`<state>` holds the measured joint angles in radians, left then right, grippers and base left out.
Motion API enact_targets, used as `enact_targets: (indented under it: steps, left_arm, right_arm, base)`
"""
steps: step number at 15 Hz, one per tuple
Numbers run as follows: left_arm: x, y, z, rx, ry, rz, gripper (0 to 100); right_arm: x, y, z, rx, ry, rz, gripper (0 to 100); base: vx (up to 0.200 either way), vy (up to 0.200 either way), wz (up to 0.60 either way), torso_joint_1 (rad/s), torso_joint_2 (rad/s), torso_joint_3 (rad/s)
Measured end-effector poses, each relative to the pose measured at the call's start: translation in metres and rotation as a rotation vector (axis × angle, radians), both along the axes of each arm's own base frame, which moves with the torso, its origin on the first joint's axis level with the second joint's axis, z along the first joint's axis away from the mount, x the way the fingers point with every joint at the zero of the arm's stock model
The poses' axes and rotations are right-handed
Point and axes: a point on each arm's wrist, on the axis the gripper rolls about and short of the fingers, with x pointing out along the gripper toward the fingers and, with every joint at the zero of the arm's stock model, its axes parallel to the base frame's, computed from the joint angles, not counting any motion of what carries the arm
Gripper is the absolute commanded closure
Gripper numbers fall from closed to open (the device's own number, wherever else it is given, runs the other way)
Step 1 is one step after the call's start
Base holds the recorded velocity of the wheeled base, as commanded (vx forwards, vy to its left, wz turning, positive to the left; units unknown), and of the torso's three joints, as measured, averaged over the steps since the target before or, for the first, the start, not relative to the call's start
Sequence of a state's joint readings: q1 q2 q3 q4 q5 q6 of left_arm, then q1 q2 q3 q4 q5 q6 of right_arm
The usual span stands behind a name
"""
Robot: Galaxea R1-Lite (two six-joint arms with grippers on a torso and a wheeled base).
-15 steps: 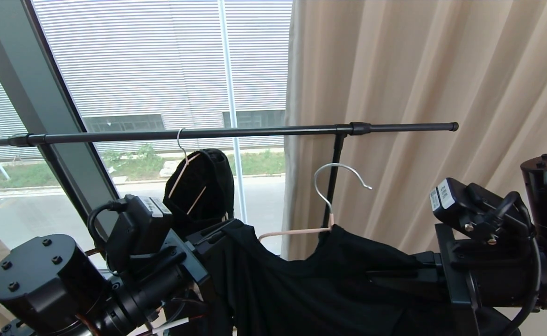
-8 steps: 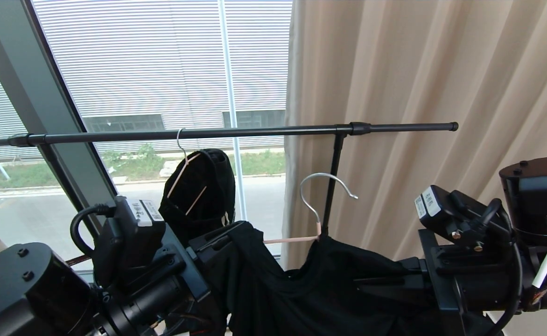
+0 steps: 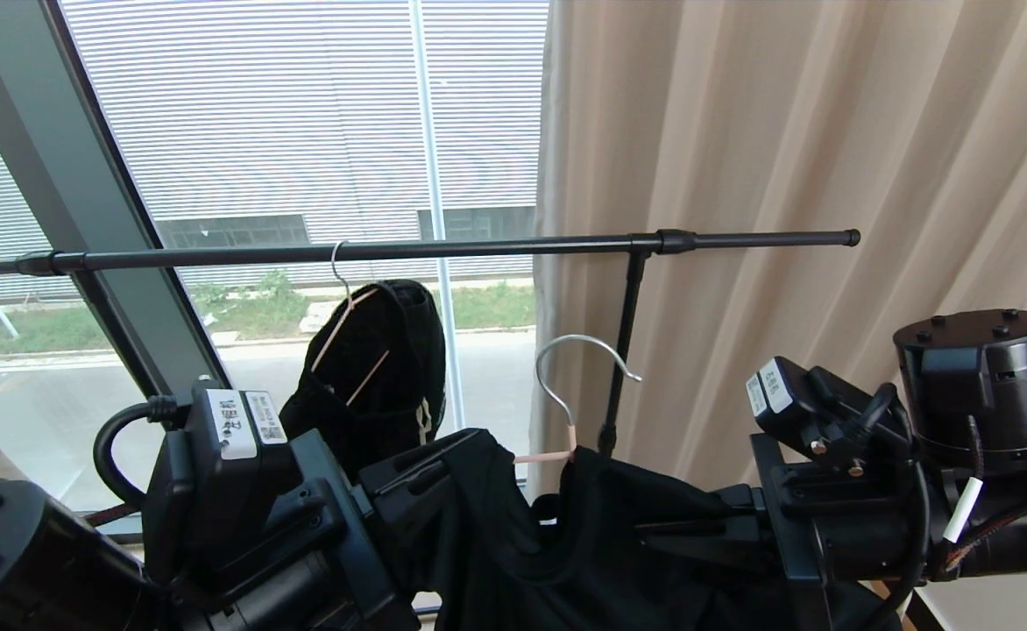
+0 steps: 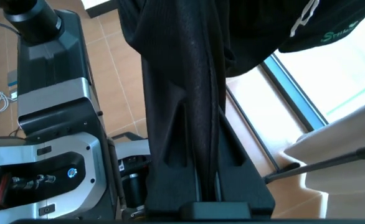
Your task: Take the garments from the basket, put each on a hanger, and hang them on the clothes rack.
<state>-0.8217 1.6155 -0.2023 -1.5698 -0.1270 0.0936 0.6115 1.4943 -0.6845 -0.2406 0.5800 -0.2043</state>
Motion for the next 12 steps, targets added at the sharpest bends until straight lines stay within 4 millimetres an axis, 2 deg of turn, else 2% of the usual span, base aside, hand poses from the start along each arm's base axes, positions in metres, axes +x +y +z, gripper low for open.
enact_targets:
  steps: [6, 12]
  left_arm:
    - [-0.026, -0.005, 0.011, -0.042, -0.029, -0.111, 100]
    - [-0.032, -0.005, 0.009, -0.036, -0.026, -0.134, 100]
  right_arm:
    - [0.006, 0.014, -0.005, 0.078, -0.003, -0.002, 100]
    - [0.008, 0.020, -0.003, 0.136, -0.005, -0.020, 100]
  base:
    - [0.000, 0.000, 0.00, 0.000, 0.00, 0.000]
    - [0.000, 0.000, 0.00, 0.000, 0.00, 0.000]
